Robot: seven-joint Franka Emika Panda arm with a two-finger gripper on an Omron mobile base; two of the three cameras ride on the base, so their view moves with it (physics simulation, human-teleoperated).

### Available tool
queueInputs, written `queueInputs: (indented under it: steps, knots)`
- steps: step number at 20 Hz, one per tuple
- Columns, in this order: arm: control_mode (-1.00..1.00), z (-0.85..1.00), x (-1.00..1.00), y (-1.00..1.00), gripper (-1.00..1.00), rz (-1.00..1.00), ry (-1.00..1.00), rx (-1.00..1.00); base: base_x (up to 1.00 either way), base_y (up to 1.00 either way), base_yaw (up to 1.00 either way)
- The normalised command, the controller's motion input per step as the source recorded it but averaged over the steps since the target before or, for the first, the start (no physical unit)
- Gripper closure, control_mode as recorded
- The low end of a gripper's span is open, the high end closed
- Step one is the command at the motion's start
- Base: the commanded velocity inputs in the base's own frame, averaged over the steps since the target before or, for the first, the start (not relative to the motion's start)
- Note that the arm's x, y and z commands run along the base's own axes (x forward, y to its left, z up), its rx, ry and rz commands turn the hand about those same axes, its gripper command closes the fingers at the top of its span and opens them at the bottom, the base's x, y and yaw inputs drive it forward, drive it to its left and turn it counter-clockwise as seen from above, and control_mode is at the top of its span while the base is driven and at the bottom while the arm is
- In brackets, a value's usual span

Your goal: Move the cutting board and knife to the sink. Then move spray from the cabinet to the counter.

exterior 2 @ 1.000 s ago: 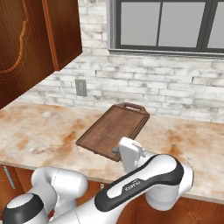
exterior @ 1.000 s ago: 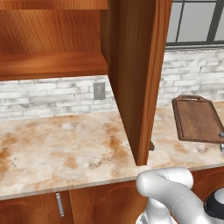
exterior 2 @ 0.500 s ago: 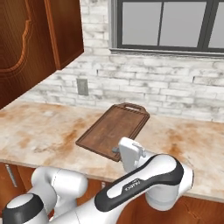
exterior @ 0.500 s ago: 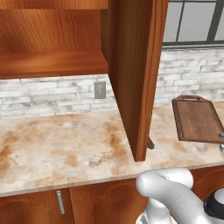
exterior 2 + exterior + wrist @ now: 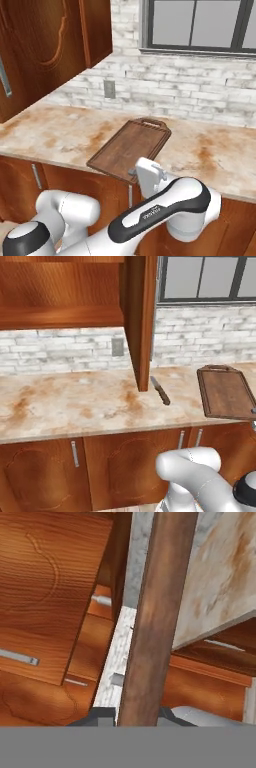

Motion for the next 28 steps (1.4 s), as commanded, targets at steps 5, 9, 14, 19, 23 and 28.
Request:
queueInputs:
  steps: [5,9,14,19,23,28]
  knots:
    - [1.00,0.00,0.00,0.00,1.00,0.00,0.00,0.00,-0.56,0.00,0.20]
    - [1.00,0.00,0.00,0.00,1.00,0.00,0.00,0.00,-0.31,0.01,0.52]
    - [1.00,0.00,0.00,0.00,1.00,0.00,0.00,0.00,-0.21,0.00,0.67]
    - [1.00,0.00,0.00,0.00,1.00,0.00,0.00,0.00,-0.17,0.00,0.83]
    - [1.00,0.00,0.00,0.00,1.00,0.00,0.00,0.00,-0.11,0.00,0.93]
    - [1.00,0.00,0.00,0.00,1.00,0.00,0.00,0.00,-0.02,0.05,0.92]
